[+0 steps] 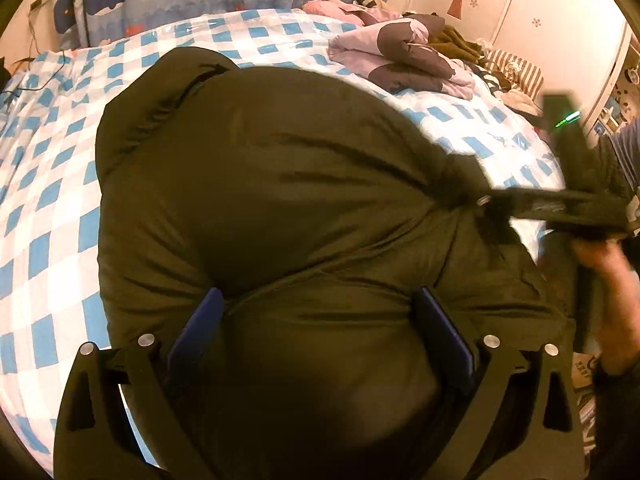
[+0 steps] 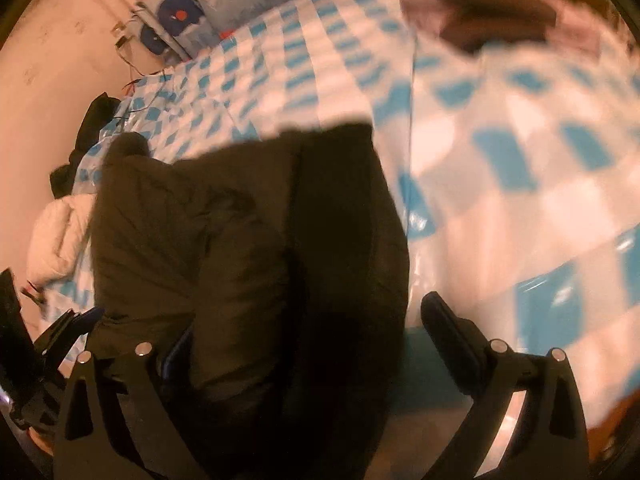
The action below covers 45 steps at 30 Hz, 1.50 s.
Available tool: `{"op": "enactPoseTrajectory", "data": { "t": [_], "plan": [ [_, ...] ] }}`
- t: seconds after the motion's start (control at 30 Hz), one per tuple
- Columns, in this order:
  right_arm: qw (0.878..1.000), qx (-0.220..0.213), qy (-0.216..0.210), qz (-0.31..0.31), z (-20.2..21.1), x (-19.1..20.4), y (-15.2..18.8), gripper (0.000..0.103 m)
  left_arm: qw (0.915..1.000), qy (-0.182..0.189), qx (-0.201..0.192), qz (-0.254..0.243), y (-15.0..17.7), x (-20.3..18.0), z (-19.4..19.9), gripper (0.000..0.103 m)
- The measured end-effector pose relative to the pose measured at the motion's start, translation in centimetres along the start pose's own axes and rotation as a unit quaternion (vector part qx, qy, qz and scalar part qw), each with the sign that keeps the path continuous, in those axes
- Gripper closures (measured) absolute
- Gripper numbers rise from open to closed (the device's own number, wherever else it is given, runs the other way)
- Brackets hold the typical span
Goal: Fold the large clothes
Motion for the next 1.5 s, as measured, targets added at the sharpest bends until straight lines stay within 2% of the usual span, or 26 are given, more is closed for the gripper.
{"op": "enactPoseTrajectory", "data": {
  "t": [0.07, 0.13, 0.2, 0.3, 0.33, 0.43, 0.47, 0.53, 0.6, 0.67, 0.77, 0.8, 0.87, 0.9, 0.93, 0.97, 1.03, 1.17, 1.23, 1.27, 1.37, 1.5],
  "plan": [
    [1.0, -0.006, 0.011, 0.013, 0.9, 1.0, 0.0, 0.007, 1.0, -0.004, -0.001, 0.0, 0.1, 0.0, -0.1, 0.009],
    [0.999, 0.007, 0.025, 0.02, -0.1, 1.4, 0.8, 0.007, 1.0, -0.003, -0.001, -0.002, 0.1, 0.0, -0.1, 0.009],
    [1.0, 0.016, 0.011, -0.002, -1.6, 0.7, 1.6, 0.007, 1.0, -0.002, 0.001, -0.005, 0.2, -0.1, 0.1, 0.009],
    [0.999, 0.003, -0.029, -0.043, -3.9, -0.8, 3.1, 0.007, 0.9999, 0.005, 0.007, -0.011, 0.0, -0.1, 0.8, 0.009],
    [0.997, -0.013, -0.045, -0.062, -4.4, -1.4, 3.6, 0.006, 0.9999, 0.014, 0.004, -0.002, -0.4, 0.2, 1.5, 0.009],
    [0.994, -0.057, -0.056, -0.075, -4.8, -1.9, 4.7, 0.005, 0.9978, 0.048, -0.009, 0.046, -1.2, 1.6, 2.6, 0.009],
    [0.993, -0.067, -0.061, -0.073, -4.8, -2.0, 5.0, 0.005, 0.9979, 0.044, -0.003, 0.047, -1.2, 1.9, 2.1, 0.009],
    [0.993, -0.06, -0.073, -0.073, -4.3, -2.2, 5.0, 0.006, 0.9993, 0.026, 0.007, 0.026, -0.6, 1.5, 1.1, 0.009],
    [0.995, -0.049, -0.055, -0.072, -2.7, -2.0, 4.4, 0.006, 0.9999, 0.016, 0.003, 0.005, -0.1, 1.1, 1.1, 0.009],
    [0.997, -0.078, 0.005, -0.018, 1.4, 0.1, 3.7, 0.006, 0.9997, 0.022, -0.001, 0.011, 0.2, 1.5, 1.8, 0.009],
    [0.992, -0.119, 0.022, 0.038, 6.0, 3.2, 4.3, 0.006, 0.9989, 0.036, -0.006, 0.029, 0.5, 2.5, 2.5, 0.009],
    [0.992, -0.109, 0.027, 0.053, 6.0, 4.1, 4.8, 0.006, 0.999, 0.035, -0.007, 0.026, 0.6, 2.6, 2.4, 0.009],
    [0.996, -0.049, 0.04, 0.061, 3.3, 4.1, 6.0, 0.006, 0.9992, 0.033, -0.007, 0.024, 0.8, 2.6, 2.1, 0.009],
    [0.999, -0.012, 0.012, 0.044, 0.8, 3.4, 6.9, 0.006, 0.999, 0.037, -0.005, 0.024, 0.8, 2.7, 2.2, 0.009],
    [1.0, 0.005, -0.018, 0.019, -0.4, 2.6, 7.5, 0.006, 0.9986, 0.047, -0.002, 0.025, 0.8, 2.8, 2.8, 0.009],
    [0.999, 0.013, -0.037, -0.009, -0.9, 1.7, 8.0, 0.006, 0.9979, 0.058, -0.001, 0.03, 0.7, 3.1, 3.4, 0.009],
    [1.0, 0.001, -0.023, -0.007, 0.4, 1.5, 7.8, 0.006, 0.995, 0.08, -0.003, 0.06, 0.6, 4.9, 5.1, 0.009],
    [0.999, -0.049, -0.002, 0.008, 4.9, 1.4, 5.8, 0.006, 0.9761, 0.121, -0.008, 0.181, -0.4, 12.7, 6.9, 0.009],
    [0.997, -0.073, -0.004, -0.001, 6.3, 0.8, 4.0, 0.006, 0.964, 0.122, -0.001, 0.237, -0.7, 16.1, 6.0, 0.009],
    [0.997, -0.078, -0.012, -0.006, 6.6, 0.6, 3.0, 0.006, 0.9538, 0.135, 0.004, 0.268, -0.9, 17.9, 5.2, 0.01],
    [0.997, -0.068, -0.041, -0.002, 5.1, 0.9, -0.1, 0.006, 0.9394, 0.161, 0.023, 0.302, -1.2, 19.4, 3.1, 0.01],
    [1.0, -0.019, -0.014, 0.015, 0.9, 1.2, -1.6, 0.006, 0.9303, 0.183, 0.067, 0.31, -1.6, 18.5, -0.9, 0.009]
  ]
}}
Point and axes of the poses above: each gripper's, at about its wrist camera, not at the fingertips, and z roughly against the way its jaws point, x to its left, y to its underside, the point moved 1 cm from there along -z, roughly the way its jaws point, and after that the axes turned 12 degrees about z, right-handed, at the moved point
